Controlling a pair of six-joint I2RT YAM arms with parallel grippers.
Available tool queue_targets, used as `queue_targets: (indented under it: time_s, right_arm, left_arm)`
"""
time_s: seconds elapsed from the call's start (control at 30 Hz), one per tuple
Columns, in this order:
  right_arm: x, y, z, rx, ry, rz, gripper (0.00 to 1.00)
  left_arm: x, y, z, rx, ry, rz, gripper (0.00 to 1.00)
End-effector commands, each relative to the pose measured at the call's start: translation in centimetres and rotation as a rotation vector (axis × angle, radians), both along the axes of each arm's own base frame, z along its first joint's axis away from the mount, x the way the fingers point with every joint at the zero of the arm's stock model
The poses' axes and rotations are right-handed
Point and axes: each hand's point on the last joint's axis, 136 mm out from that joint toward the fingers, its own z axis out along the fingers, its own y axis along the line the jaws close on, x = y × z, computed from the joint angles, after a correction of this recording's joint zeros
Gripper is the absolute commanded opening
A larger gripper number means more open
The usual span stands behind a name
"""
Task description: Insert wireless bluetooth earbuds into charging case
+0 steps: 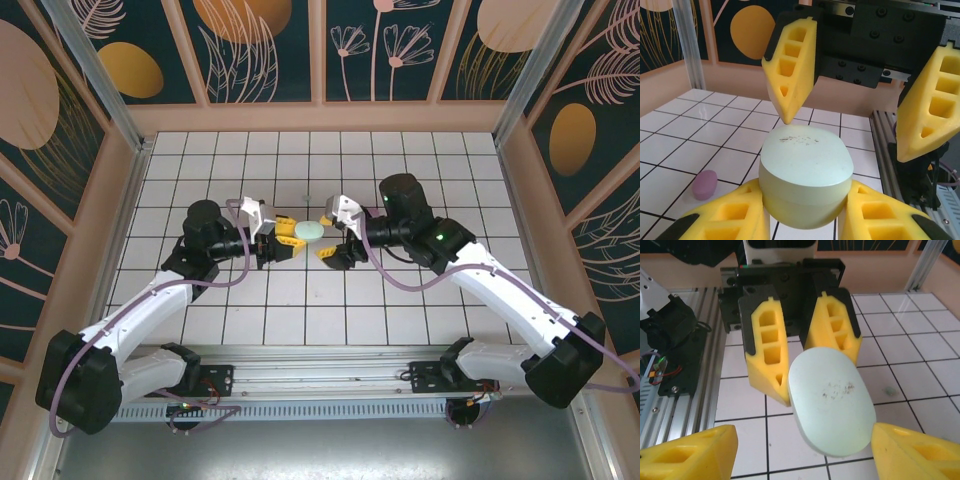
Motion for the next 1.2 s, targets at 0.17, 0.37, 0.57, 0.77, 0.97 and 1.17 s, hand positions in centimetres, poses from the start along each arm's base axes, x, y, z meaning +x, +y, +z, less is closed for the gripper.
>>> queue_targets:
  time_s: [0.17,0.37,0.57,0.77,0.97,1.17]
  right_arm:
    - [1.9,1.4,0.9,0.022,-0.017,-0.037,0.69]
    - [2.8,1.7,1.1,0.012,-0.011,-0.064,0.68]
    - [2.6,2.1,1.3,0.009,0.031,-0.025,0.55]
    - [2.5,1.8,1.5,0.026,0.089,0.005,0.42]
    - [3.2,0.9,1.9,0.051,0.149,-0.014,0.45]
    - [4.6,0.1,2.3,0.089,0.205,-0.05,0.49]
  left_arm:
    - [-0.9,0.0,1.4,-0.046,-0.036,-0.028,0.07]
    - [-1.2,0.1,1.1,-0.037,-0.043,-0.038,0.06]
    - [-1.3,0.1,0.7,-0.03,-0.051,-0.042,0.06]
    - [-1.3,0.1,0.2,-0.007,-0.06,-0.045,0.06]
    - [-1.5,0.2,-0.1,0.001,-0.078,-0.049,0.06]
    - [-1.7,0.1,-0.1,-0.002,-0.081,-0.064,0.06]
